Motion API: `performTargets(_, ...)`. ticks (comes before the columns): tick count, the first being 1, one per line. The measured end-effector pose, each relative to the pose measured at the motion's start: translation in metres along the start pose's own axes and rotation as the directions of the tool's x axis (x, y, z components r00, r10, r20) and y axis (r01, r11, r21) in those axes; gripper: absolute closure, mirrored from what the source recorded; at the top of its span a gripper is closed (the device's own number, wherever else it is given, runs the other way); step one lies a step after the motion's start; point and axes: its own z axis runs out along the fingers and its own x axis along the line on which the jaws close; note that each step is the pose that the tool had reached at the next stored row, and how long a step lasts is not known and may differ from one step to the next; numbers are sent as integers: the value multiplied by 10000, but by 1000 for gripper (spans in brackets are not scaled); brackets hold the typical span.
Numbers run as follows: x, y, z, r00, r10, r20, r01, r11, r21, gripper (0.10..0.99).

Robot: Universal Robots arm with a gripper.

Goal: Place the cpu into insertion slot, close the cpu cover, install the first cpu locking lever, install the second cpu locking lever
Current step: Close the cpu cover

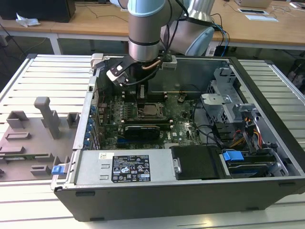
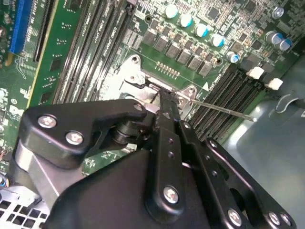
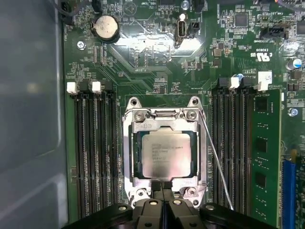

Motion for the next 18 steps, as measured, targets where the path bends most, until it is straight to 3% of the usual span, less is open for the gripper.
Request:
performTargets(2, -5, 62, -1, 10000, -1, -14, 1, 10000, 34, 980)
performTargets(5, -7, 264, 2, 10000, -4, -9, 4, 9998, 196, 980)
performTargets(8, -4, 424, 1, 10000, -6, -5, 6, 9996, 289, 980)
performTargets(11, -4, 432, -47, 10000, -5, -7, 5, 9996, 289, 980)
performTargets(18, -12, 428, -514, 10000, -5, -6, 5, 9996, 290, 980)
